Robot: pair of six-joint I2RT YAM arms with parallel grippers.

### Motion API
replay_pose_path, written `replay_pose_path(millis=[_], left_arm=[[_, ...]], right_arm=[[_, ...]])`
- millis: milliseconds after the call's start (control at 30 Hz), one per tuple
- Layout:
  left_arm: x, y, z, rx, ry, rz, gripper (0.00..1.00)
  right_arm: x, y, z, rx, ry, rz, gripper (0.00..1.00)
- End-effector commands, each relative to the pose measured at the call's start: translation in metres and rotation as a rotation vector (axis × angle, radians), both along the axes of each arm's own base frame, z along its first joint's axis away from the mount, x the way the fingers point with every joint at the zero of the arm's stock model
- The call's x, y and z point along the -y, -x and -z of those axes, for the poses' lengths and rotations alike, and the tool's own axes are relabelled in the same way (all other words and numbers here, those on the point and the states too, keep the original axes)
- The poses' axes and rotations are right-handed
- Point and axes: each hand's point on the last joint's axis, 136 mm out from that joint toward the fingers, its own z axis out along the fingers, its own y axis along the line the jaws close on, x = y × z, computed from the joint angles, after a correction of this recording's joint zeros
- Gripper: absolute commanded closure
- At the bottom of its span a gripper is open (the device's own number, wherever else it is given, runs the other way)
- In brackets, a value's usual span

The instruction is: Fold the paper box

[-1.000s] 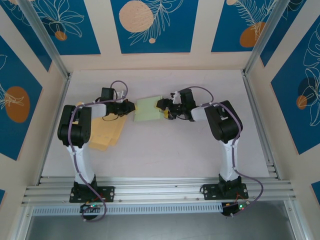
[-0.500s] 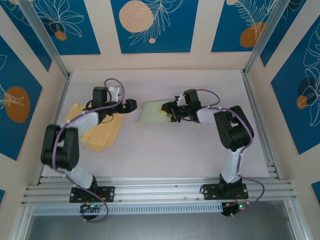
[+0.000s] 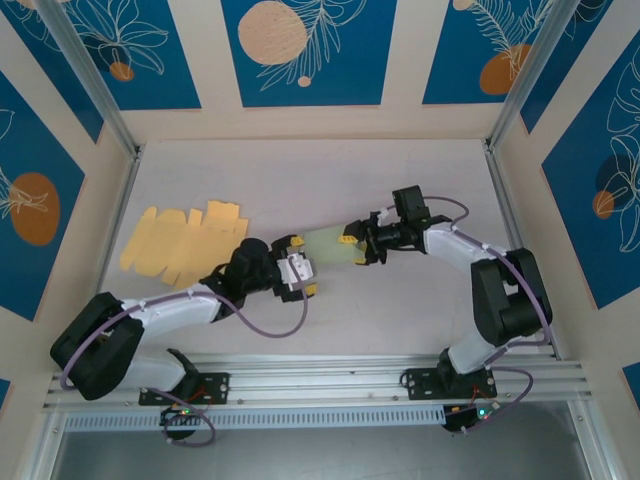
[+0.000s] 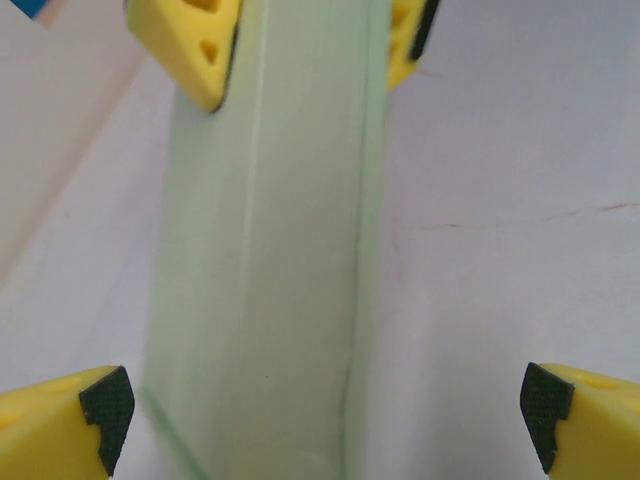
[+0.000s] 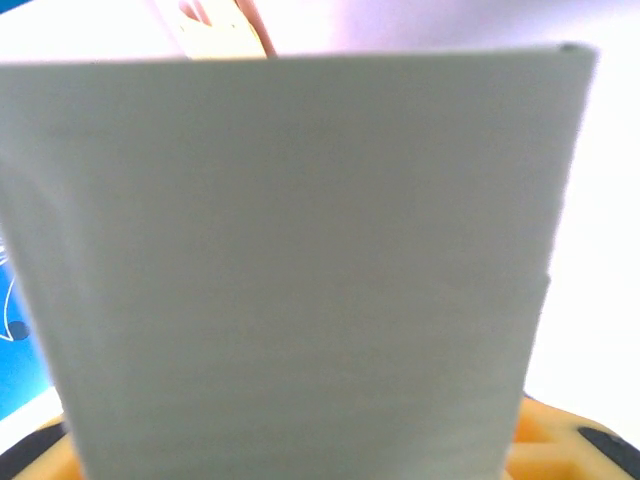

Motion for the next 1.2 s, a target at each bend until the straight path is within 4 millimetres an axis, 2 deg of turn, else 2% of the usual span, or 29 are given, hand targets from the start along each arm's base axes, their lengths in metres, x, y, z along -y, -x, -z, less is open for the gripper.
replay_pose_path(millis=[0, 100, 167, 300, 400, 467, 533, 700, 833, 967, 1033, 1167], left_arm=[[0.001, -0.015, -0.012, 0.195, -0.090, -0.038, 0.00], [0.003, -0.021, -0.009, 0.190, -0.111, -0.079, 0.01], [0.004, -0.022, -0.008, 0.180, -0.118, -0.086, 0.05], [0.007, -0.016, -0.015, 0.129, -0.112, -0.058, 0.28], [0.011, -0.003, -0.022, 0.078, -0.090, -0.005, 0.38], [0.013, 0.005, -0.023, 0.040, -0.092, 0.028, 0.50], [0.012, 0.009, -0.023, -0.003, -0.100, 0.031, 0.62], [0.003, 0.016, -0.014, -0.139, -0.161, 0.025, 0.73], [-0.013, 0.020, -0.004, -0.310, -0.212, 0.025, 0.74], [-0.025, 0.021, -0.001, -0.519, -0.203, 0.042, 0.73], [-0.028, 0.019, 0.001, -0.592, -0.208, 0.055, 0.67], [-0.031, 0.015, 0.013, -0.675, -0.271, 0.067, 0.66]], right_arm=[[0.003, 0.034, -0.008, -0.131, -0.038, -0.042, 0.54], [0.005, 0.043, -0.009, -0.148, -0.040, -0.047, 0.54], [0.007, 0.047, -0.006, -0.161, -0.037, -0.051, 0.54], [0.009, 0.052, -0.001, -0.176, -0.039, -0.054, 0.53], [0.010, 0.051, 0.004, -0.184, -0.039, -0.050, 0.53], [0.011, 0.047, 0.004, -0.178, -0.046, -0.047, 0.52], [0.012, 0.044, 0.005, -0.169, -0.050, -0.047, 0.47], [0.029, 0.033, -0.001, -0.107, -0.031, -0.019, 0.30], [0.061, 0.023, -0.010, 0.007, 0.035, 0.054, 0.27], [0.093, 0.026, -0.021, 0.192, 0.202, 0.109, 0.27], [0.101, 0.032, -0.029, 0.316, 0.325, 0.085, 0.28], [0.106, 0.047, -0.034, 0.497, 0.601, -0.034, 0.36]])
